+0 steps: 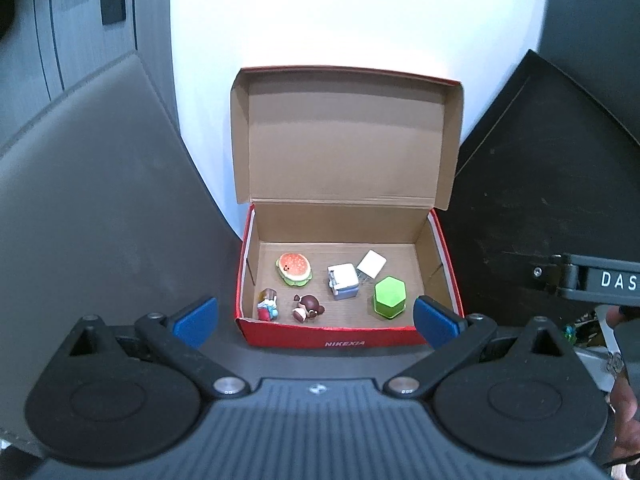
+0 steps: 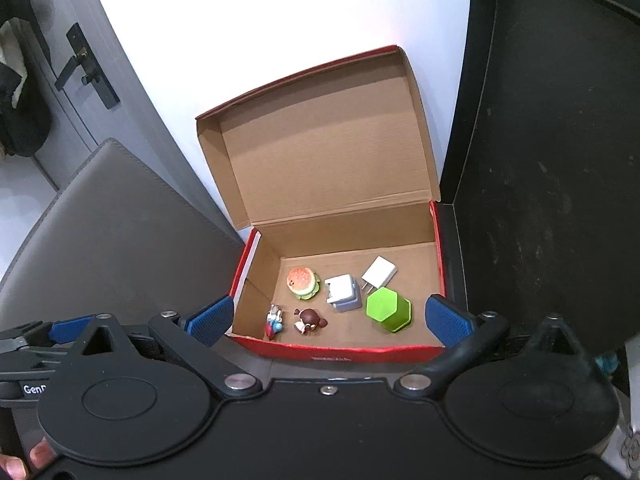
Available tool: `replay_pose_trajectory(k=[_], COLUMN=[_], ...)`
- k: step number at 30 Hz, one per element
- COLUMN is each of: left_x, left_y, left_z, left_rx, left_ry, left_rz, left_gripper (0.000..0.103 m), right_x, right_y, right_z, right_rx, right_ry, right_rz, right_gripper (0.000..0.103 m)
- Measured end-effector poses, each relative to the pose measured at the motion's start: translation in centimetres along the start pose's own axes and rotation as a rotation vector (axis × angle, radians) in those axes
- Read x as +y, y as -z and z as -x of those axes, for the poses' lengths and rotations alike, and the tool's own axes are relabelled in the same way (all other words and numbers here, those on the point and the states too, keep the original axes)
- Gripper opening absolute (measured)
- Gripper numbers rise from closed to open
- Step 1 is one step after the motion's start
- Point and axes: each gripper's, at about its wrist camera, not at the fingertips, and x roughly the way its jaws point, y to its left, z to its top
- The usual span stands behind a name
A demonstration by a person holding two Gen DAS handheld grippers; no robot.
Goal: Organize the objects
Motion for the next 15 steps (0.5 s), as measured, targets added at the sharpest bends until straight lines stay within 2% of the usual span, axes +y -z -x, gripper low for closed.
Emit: replay_pose_trajectory(k=[15], left_x=[0.7], left_y=[1.0], left_z=[4.0], left_rx=[-0.044], left_ry=[0.014], left_rz=[-0.008], left_gripper=[0.103], right_x=[0.8], right_y=[1.6], right_z=[3.4], right_rx=[-0.018], right_ry=[0.004], right_rz=[0.005], right_gripper=[0.103])
